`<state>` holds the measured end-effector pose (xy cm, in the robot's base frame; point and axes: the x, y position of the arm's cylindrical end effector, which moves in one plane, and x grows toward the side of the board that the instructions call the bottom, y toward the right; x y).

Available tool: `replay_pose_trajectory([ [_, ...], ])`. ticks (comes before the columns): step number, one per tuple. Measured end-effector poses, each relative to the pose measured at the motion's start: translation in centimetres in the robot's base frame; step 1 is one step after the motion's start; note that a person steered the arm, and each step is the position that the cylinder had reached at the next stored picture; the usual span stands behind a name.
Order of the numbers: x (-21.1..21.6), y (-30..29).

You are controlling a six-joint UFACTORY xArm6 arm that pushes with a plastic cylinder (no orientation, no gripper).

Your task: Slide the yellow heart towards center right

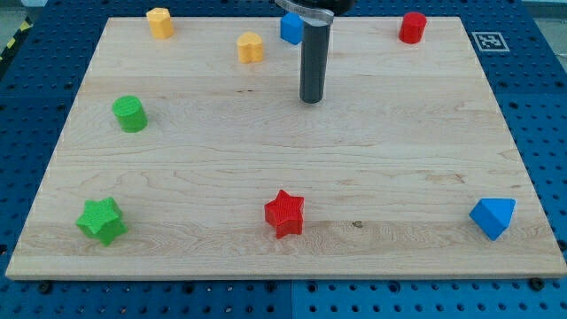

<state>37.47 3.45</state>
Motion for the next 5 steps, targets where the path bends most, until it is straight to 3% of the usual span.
replay_pose_trajectory([
  [1,-0.4,-2.5],
  [3,-4.5,-14.5],
  [5,-9.4,-16.1],
])
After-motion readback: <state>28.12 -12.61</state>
